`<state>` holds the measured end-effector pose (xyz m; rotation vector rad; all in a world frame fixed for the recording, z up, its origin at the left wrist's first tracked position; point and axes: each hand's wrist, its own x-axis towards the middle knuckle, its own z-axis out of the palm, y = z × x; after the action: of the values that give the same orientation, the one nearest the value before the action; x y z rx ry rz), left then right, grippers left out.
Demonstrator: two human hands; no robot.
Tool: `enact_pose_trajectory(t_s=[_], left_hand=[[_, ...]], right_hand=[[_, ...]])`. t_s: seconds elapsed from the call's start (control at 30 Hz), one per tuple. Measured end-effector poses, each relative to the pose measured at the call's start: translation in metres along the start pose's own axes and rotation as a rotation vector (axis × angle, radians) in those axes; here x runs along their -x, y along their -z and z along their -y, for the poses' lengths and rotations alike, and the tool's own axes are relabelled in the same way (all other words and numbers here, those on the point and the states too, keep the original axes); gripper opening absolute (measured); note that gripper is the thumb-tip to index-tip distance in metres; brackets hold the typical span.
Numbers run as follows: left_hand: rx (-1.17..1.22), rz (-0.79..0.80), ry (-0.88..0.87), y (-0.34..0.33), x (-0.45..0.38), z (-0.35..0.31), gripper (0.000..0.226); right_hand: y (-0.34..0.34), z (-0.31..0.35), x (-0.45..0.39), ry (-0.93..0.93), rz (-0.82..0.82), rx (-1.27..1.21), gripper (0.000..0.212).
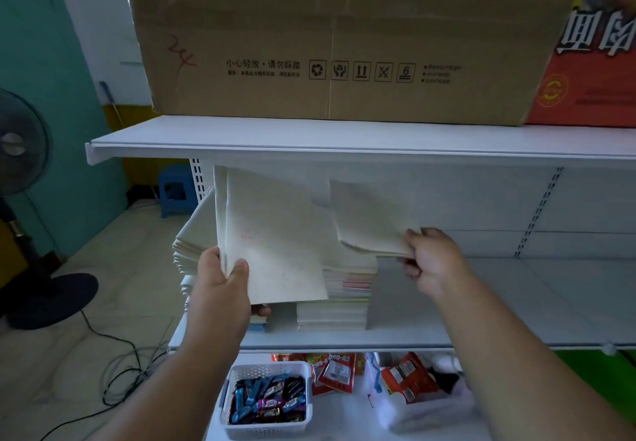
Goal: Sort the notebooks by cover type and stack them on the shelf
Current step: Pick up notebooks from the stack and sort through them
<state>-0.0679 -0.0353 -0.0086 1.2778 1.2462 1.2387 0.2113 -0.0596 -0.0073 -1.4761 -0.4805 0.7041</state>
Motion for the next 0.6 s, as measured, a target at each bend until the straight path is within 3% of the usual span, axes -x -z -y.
enact_pose_trajectory(t_s=[0.07, 0.13, 0.23, 0.33, 0.37, 0.47, 0.53, 0.6], left_hand=[[-0.031, 0.0, -0.013, -0.007, 0.005, -0.002, 0.012], [-0.006, 0.02, 0.009, -0.018, 0.013, -0.005, 0.01], [0.005, 0.104, 0.063, -0.04, 0.026, -0.011, 0.025], [0.002, 0.225, 0.121, -0.064, 0.036, -0.017, 0.058], [0.002, 0.255, 0.122, -0.071, 0.038, -0.018, 0.06], [0.039, 0.323, 0.119, -0.095, 0.042, -0.012, 0.041], [0.067, 0.389, 0.123, -0.114, 0.047, -0.008, 0.036], [0.057, 0.47, 0.119, -0.137, 0.055, -0.004, 0.031]], right_hand=[[0.011, -0.002, 0.017, -0.036, 0.064, -0.186, 0.015], [0.014, -0.005, 0.034, -0.048, 0.119, -0.188, 0.013], [0.01, -0.014, 0.057, -0.025, 0.106, 0.045, 0.008], [0.015, -0.019, 0.072, 0.068, 0.042, 0.276, 0.018], [0.021, -0.02, 0.074, 0.092, 0.046, 0.319, 0.021], [0.046, -0.023, 0.069, 0.031, 0.107, 0.355, 0.023], [0.071, -0.022, 0.052, -0.083, 0.159, 0.229, 0.039], [0.102, -0.015, 0.025, -0.151, 0.185, 0.023, 0.038]])
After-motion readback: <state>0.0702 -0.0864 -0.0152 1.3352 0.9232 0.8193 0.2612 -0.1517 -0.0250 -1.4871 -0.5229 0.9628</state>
